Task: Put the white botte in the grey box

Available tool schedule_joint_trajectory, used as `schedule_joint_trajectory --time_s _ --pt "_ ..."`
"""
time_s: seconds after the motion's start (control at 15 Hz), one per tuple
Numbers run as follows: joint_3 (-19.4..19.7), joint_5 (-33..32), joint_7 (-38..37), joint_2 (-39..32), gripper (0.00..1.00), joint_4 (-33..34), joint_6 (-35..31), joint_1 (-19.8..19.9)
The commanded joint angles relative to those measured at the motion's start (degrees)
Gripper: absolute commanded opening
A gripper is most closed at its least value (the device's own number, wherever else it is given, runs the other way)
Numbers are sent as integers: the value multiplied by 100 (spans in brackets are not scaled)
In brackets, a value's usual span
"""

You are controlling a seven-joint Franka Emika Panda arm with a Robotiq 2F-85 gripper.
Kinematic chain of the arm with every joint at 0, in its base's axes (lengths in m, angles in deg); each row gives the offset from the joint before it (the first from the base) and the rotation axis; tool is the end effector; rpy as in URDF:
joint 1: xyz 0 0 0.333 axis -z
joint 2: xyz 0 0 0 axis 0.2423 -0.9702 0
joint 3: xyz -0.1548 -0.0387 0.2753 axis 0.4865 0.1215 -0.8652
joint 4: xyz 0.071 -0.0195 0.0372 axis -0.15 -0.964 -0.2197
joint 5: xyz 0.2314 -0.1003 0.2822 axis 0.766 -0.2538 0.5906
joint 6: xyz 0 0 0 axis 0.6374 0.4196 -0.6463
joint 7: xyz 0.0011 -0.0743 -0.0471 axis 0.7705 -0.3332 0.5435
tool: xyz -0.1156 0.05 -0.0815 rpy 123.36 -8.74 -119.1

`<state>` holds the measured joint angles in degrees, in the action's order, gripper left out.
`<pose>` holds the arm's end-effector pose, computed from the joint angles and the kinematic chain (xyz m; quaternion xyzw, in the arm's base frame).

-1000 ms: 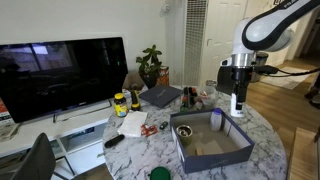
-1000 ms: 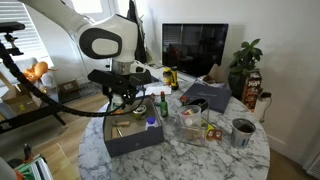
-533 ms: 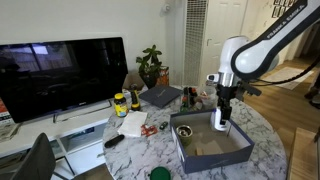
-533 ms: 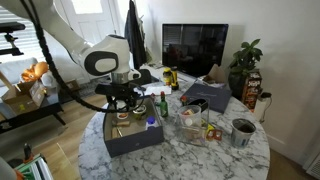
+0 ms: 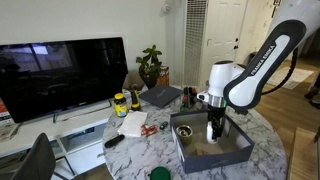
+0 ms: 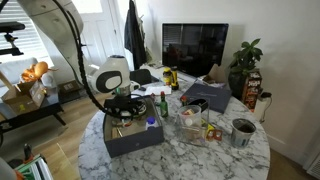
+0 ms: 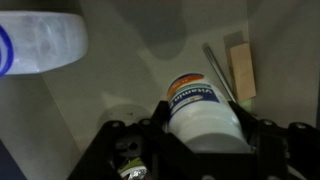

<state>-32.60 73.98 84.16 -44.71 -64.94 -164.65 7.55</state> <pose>0.4400 0.1033 0.1518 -0.9322 -0.3607 -0.0017 0.0298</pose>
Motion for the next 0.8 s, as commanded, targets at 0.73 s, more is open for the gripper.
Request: schedule_joint_trajectory --time_s 0.73 --pt "331 -1828 -1137 -551 36 271 -1226 -16"
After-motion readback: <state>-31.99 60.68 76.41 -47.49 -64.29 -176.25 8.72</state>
